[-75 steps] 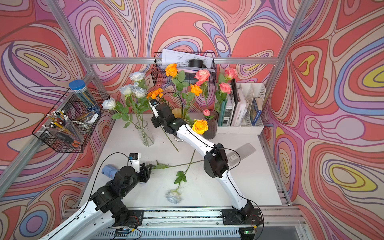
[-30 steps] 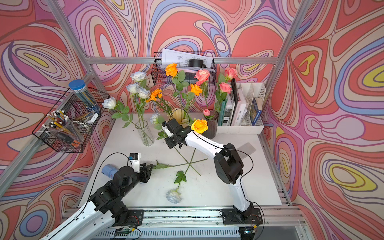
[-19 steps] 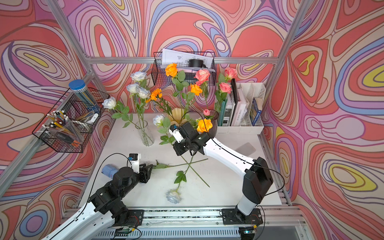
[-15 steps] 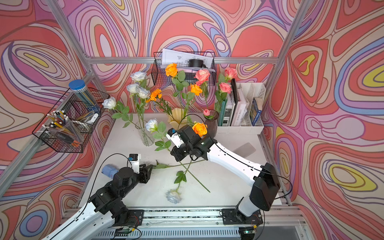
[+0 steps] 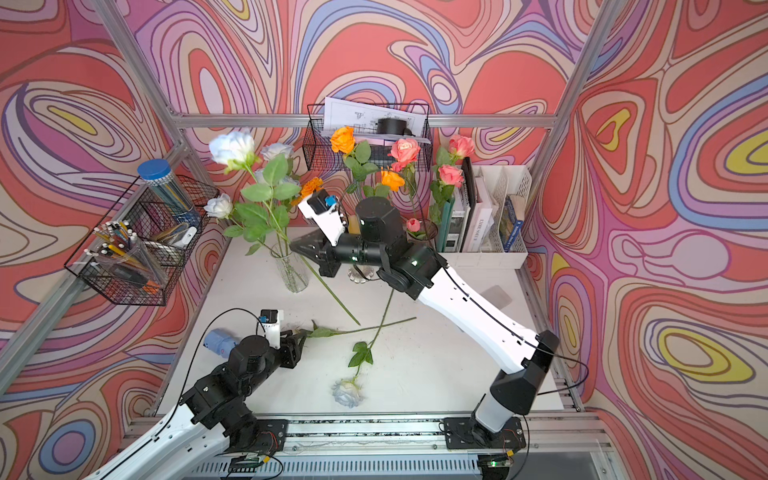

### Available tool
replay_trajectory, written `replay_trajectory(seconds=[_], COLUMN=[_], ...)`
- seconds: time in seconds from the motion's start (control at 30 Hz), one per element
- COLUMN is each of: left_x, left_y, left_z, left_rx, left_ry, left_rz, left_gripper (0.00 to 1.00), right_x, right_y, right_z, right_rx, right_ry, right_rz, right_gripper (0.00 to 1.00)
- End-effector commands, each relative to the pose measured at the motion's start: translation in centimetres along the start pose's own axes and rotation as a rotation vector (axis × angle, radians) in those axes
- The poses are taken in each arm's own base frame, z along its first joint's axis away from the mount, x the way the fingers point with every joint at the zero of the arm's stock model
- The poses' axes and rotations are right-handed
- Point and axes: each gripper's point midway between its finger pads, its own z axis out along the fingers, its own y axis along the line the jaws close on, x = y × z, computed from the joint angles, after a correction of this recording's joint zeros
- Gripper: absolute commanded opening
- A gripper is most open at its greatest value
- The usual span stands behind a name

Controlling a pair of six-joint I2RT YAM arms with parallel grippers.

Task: Arrange the flowers in different vases according to their colors
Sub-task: Insert the flower into the vase.

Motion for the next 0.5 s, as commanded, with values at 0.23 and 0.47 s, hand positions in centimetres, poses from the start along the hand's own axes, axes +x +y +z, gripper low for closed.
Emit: replay_trajectory(seconds=[0.23, 0.47], left_x=[1.1, 1.4], left_y=[-0.1, -0.3], left_z=[0.3, 0.5], left_rx=[0.017, 0.019], left_ry=[0.028, 0.059], left_rz=[-0.025, -0.018], left_gripper=[0.51, 0.51], right_x=[-1.0, -0.3], right_y=[-5.0, -6.5], right_z=[9.4, 11.2], right_rx=[-0.02, -0.002], right_ry=[-0.306, -0.39], right_rz=[-0.104, -0.132], right_gripper=[0.0, 0.0])
